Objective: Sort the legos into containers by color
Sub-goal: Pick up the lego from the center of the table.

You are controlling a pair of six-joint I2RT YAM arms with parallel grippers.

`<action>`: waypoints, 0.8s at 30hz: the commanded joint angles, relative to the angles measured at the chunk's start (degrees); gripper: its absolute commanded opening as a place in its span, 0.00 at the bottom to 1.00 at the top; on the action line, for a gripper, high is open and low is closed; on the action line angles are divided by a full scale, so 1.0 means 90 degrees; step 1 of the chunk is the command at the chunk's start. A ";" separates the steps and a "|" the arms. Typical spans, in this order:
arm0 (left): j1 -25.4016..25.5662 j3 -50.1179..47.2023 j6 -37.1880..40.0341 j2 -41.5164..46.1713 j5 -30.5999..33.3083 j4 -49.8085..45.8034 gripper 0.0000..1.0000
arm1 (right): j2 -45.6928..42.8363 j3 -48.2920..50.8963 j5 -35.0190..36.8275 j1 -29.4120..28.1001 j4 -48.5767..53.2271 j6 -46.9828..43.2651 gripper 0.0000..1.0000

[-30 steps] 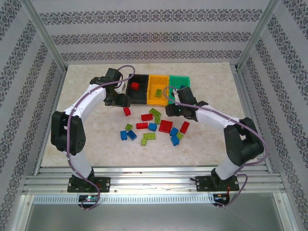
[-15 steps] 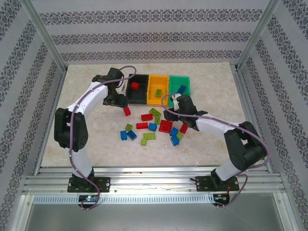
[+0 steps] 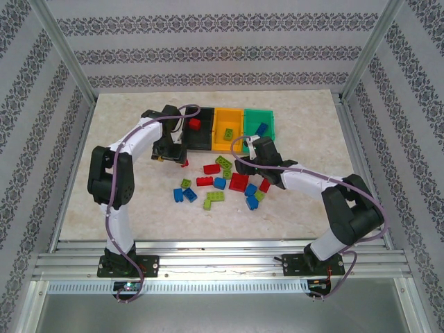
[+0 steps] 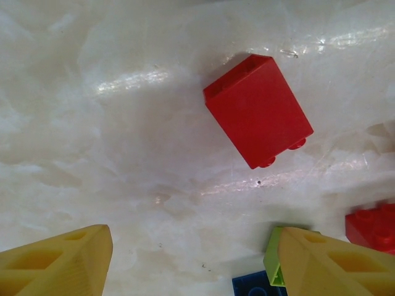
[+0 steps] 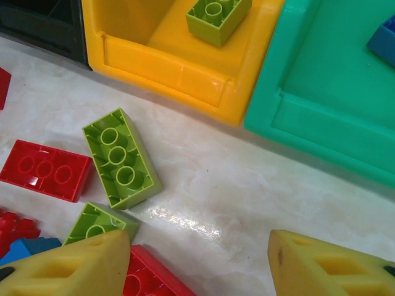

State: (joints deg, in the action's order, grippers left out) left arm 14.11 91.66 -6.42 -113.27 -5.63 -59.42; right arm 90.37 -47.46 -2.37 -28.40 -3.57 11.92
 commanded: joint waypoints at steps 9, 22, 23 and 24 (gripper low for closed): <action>-0.0057 -0.0010 -0.0417 -0.0263 -0.0572 0.0745 0.70 | 0.0220 -0.0308 0.0138 -0.0217 -0.0067 -0.0171 0.62; 0.0194 0.0249 -0.0535 -0.0936 -0.0103 0.0903 0.71 | 0.0284 -0.0508 0.0830 -0.0846 0.0203 -0.0654 0.62; 0.0238 0.0246 -0.0537 -0.0958 -0.0083 0.0918 0.71 | 0.0281 -0.0498 0.0823 -0.0871 0.0182 -0.0651 0.62; 0.0274 0.0236 -0.0516 -0.0978 -0.0060 0.0942 0.71 | 0.0274 -0.0486 0.0840 -0.0893 0.0163 -0.0662 0.62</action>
State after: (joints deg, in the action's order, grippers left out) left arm 15.46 92.64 -10.35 -120.42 -8.12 -51.68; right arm 92.20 -50.63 3.22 -35.79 -2.59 7.18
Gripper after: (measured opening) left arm 0.712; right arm 0.619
